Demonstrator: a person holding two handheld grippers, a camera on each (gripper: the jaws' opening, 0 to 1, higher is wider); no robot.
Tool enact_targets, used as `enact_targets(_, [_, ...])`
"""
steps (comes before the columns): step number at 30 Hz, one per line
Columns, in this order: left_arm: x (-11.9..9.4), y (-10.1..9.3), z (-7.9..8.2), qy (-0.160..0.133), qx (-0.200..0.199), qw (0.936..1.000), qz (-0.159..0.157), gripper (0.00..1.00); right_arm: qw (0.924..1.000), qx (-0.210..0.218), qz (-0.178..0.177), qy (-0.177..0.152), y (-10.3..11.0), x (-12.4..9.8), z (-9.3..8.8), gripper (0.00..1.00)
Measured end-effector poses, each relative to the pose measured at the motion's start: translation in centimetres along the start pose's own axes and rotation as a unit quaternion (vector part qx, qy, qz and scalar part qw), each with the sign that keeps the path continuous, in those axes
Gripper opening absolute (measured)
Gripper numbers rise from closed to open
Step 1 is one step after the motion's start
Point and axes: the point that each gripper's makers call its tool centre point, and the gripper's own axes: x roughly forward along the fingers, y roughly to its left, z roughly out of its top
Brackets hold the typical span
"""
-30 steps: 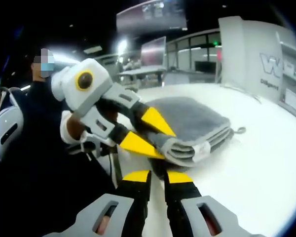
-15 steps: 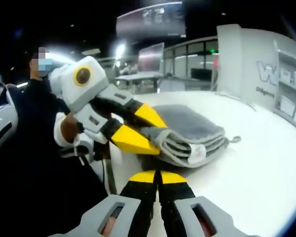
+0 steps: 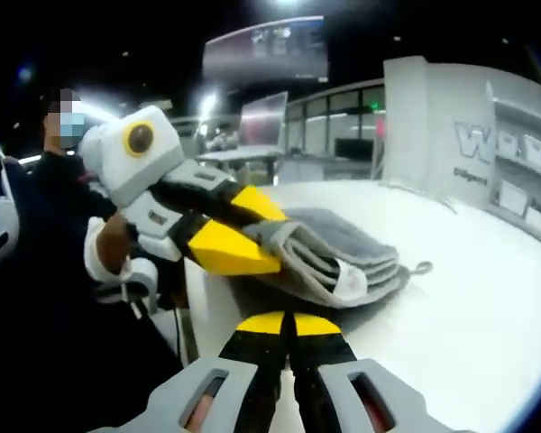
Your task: Open the folded towel by lifting each exposed corner and separating the folded layers until the towel lies flat within the target outline without major curled edges
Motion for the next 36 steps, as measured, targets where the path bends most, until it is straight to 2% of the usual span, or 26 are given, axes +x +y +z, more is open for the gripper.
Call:
enact_targets(2, [-0.2,0.5,0.2,-0.003,-0.001,1.0000,0.005,0.09,0.9996,-0.017,-0.016,0.013,-0.5,0.2,-0.4,0.00])
enact_targets(5, [-0.5,1.2,0.4,-0.008,-0.004,0.9999,0.011,0.09,0.9991,-0.030,-0.026,0.014,-0.7,0.6,-0.5,0.00])
enact_targets(10, [-1.0,1.9,0.9,-0.008,0.017,0.9993,0.031,0.09,0.9965,-0.065,-0.038,0.036,-1.2,1.1,-1.5,0.00])
enact_targets(17, [-1.9,3.3,1.3,-0.007,0.026,0.9986,0.046,0.09,0.9969,-0.057,-0.039,0.037,-1.4,1.6,-2.1,0.00])
enact_targets(22, [-2.4,4.0,1.4,-0.009,0.019,0.9983,0.054,0.09,0.9975,-0.045,-0.038,0.038,-1.5,1.6,-2.0,0.00])
enact_targets(36, [-3.4,6.0,1.2,-0.007,0.014,0.9971,0.074,0.09,0.9986,-0.032,-0.029,0.032,-1.1,1.3,-2.0,0.00])
